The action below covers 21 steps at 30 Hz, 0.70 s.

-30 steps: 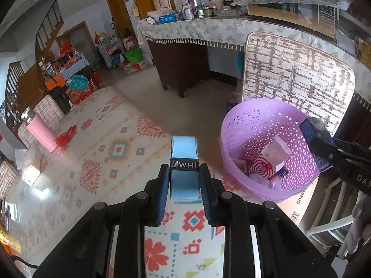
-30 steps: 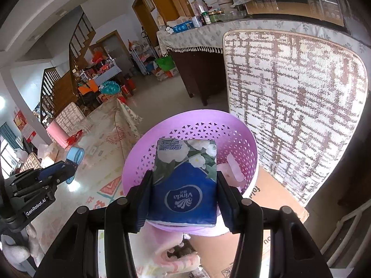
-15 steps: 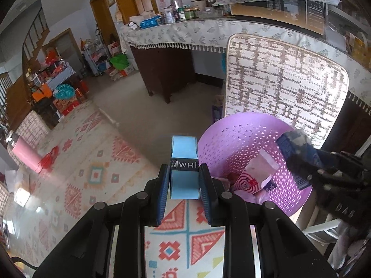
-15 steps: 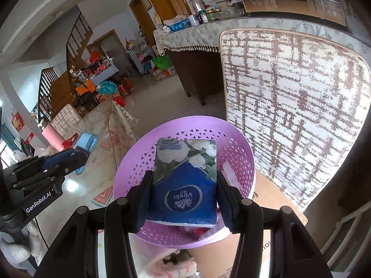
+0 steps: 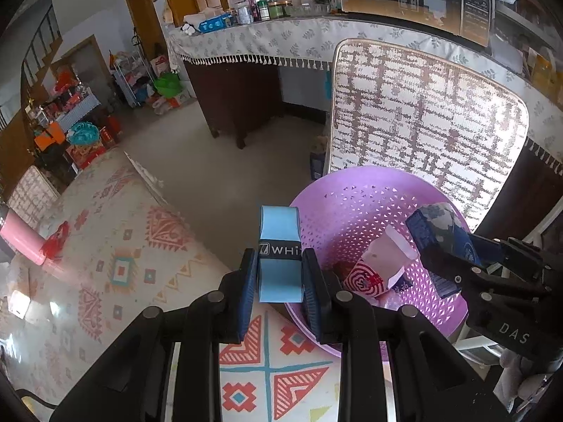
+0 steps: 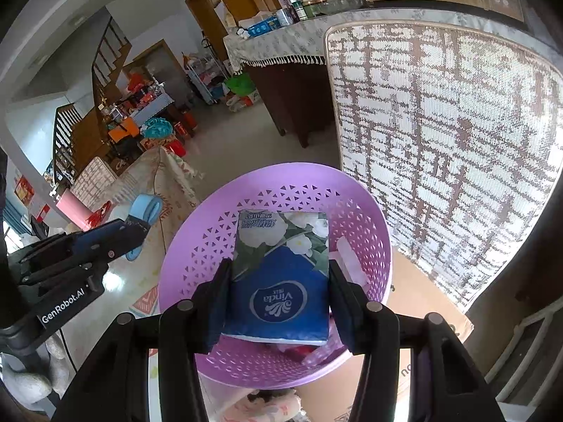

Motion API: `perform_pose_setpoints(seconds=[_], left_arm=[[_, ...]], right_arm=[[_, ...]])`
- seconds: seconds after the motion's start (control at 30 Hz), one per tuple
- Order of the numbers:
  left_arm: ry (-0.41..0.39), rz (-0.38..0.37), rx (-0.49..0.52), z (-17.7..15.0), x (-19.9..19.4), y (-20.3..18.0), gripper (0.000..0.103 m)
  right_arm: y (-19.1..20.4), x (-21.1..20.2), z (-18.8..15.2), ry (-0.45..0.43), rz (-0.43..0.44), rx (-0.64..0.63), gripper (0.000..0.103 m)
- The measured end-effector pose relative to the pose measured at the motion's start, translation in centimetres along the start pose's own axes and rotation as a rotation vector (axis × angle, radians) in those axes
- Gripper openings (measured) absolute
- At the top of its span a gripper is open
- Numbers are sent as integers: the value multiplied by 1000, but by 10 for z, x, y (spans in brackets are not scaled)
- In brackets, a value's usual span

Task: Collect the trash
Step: 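Lower both items into the basket and open both grippers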

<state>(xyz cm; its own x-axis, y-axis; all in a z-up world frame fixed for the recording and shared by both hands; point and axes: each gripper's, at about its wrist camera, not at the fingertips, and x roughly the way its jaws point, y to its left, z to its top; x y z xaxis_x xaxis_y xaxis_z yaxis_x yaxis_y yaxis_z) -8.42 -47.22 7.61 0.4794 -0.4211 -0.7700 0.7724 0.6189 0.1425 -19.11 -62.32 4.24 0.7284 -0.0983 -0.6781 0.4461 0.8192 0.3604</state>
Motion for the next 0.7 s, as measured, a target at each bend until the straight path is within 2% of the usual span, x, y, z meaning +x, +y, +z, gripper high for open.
perform_pose_setpoints(seconds=[0.7], left_arm=[[18,-32,-2,2,11,-6,25]], right_arm=[[0,6,0,8,-7,13,56]])
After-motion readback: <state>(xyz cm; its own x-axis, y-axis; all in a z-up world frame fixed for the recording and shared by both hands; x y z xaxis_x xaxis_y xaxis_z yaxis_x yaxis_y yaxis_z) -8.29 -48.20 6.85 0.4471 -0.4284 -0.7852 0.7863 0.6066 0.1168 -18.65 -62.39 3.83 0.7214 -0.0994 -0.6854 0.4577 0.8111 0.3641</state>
